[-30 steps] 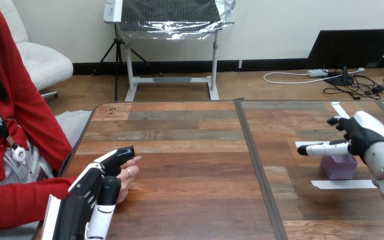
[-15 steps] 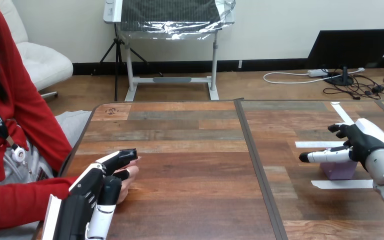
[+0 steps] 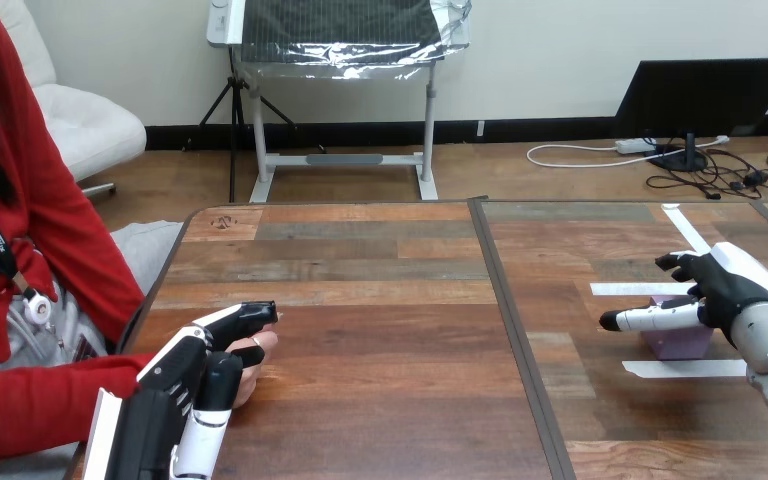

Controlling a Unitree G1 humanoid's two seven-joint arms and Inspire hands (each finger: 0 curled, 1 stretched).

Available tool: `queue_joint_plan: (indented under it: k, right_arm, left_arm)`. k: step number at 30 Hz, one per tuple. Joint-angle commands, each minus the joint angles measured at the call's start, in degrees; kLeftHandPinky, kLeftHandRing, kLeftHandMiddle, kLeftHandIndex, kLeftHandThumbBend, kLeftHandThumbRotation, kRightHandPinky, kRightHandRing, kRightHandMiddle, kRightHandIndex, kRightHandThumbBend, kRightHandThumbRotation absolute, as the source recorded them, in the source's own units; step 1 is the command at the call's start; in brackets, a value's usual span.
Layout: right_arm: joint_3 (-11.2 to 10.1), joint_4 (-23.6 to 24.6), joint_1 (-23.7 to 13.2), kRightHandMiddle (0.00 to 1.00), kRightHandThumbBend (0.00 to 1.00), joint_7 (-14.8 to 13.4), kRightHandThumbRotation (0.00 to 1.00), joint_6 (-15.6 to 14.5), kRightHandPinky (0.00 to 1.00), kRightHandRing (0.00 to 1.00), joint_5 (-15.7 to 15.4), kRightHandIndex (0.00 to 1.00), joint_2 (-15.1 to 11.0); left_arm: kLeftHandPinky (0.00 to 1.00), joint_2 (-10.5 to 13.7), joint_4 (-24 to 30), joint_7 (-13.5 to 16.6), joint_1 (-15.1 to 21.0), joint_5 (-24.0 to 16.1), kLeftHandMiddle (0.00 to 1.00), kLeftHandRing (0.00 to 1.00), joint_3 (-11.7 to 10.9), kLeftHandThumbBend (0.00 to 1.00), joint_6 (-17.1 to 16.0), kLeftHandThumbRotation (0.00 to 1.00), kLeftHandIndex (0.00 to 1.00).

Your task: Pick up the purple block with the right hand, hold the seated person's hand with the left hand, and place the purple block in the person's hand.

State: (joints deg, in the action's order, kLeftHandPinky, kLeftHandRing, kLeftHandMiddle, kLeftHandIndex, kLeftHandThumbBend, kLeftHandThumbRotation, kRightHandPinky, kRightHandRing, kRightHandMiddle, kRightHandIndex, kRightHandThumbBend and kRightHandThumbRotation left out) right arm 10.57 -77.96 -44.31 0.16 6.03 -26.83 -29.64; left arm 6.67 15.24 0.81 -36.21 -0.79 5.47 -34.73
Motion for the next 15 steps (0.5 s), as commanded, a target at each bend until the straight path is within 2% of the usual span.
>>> queue_joint_plan:
  k: [1,5,8,15]
  right_arm:
    - [0.1,0.2,-1.5,0.92,0.94,0.2,0.39,0.5,0.84,0.9,0.1,0.9,-1.4]
    - [0.7,0.2,-1.5,0.92,0.93,0.5,0.4,0.3,0.88,0.91,-0.5,0.9,-1.5]
    - [1.5,0.1,-1.8,0.92,0.93,0.7,0.41,-1.0,0.89,0.92,-1.3,0.91,-1.4]
    - [1.6,0.1,-1.6,0.92,0.92,0.8,0.4,-1.2,0.89,0.95,-1.4,0.91,-1.3]
  left_arm:
    - [0.75,-1.1,1.3,-0.2,3.1,-0.1,0.78,0.83,-0.7,0.55,-0.3,0.94,0.7]
    - [0.77,-0.9,1.2,-0.4,3.0,0.1,0.79,0.84,-0.8,0.55,-0.4,0.93,0.7]
    - [0.78,-0.8,0.9,-0.5,3.1,0.0,0.79,0.84,-0.9,0.54,-0.7,0.93,0.7]
    - [0.79,-0.9,0.4,-0.7,3.3,0.1,0.78,0.84,-1.0,0.5,-1.4,0.93,0.69]
